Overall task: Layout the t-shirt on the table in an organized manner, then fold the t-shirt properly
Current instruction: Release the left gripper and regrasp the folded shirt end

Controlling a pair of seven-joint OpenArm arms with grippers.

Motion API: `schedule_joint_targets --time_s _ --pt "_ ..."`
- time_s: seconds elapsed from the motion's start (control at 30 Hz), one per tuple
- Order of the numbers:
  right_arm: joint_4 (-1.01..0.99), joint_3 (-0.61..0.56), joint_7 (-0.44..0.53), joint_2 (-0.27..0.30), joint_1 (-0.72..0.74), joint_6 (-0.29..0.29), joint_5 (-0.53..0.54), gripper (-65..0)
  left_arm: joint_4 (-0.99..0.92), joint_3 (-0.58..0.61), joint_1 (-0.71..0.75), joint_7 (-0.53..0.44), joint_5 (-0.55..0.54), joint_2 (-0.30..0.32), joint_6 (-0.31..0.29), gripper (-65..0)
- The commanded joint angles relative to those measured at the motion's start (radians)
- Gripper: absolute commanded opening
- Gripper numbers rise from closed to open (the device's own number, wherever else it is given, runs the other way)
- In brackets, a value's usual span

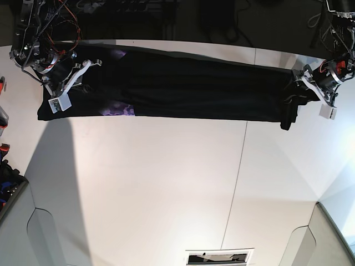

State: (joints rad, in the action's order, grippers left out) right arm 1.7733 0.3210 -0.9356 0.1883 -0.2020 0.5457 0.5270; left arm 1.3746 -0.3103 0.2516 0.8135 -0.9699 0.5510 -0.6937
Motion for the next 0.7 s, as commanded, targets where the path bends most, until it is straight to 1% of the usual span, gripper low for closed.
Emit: schedule_joint_targets --time_s 0.0,0.17,0.27,0.3,0.33,0.37,0.43,0.47,0.57,0.67 --pt "0.015 0.004 0.015 0.011 0.008 0.001 0.016 -65.0 0.009 0.011 -0.002 0.022 0.008 0.014 -0.004 -17.4" --pt "0.015 0.004 0.015 0.011 0.008 0.000 0.016 -65.0 0.009 0.073 -0.002 0.058 0.002 0.014 -0.004 -17.4" --pt "0.015 0.004 0.015 0.011 0.008 0.001 0.016 -65.0 0.009 0.108 -0.002 0.059 0.002 0.014 -0.004 -17.6" --pt "0.015 0.004 0.015 0.011 0.008 0.000 0.016 -65.0 0.009 0.120 -0.002 0.059 0.002 0.014 -0.004 -18.7" --pt "0.015 0.004 0.015 0.011 0.008 0.001 0.016 -65.0 0.009 0.130 -0.002 0.058 0.001 0.013 -0.004 -23.9" --pt "0.015 0.004 0.016 0.011 0.008 0.000 0.016 -65.0 0.009 0.140 -0.002 0.057 0.001 0.013 -0.004 -33.6" --pt "0.015 0.004 0.016 0.011 0.008 0.000 0.025 -65.0 0.009 0.150 -0.002 0.053 0.002 0.011 -0.004 -58.4" --pt "0.015 0.004 0.016 0.011 0.008 0.001 0.038 -65.0 0.009 0.150 -0.002 0.048 0.002 0.008 -0.004 -65.0" --pt "0.016 0.004 0.016 0.011 0.008 0.001 0.074 -65.0 0.010 0.145 -0.005 0.026 0.011 0.009 -0.004 -65.0" --pt "0.021 0.004 0.016 0.011 0.012 0.001 0.087 -65.0 0.010 0.101 -0.014 -0.003 0.032 0.008 -0.004 -65.0"
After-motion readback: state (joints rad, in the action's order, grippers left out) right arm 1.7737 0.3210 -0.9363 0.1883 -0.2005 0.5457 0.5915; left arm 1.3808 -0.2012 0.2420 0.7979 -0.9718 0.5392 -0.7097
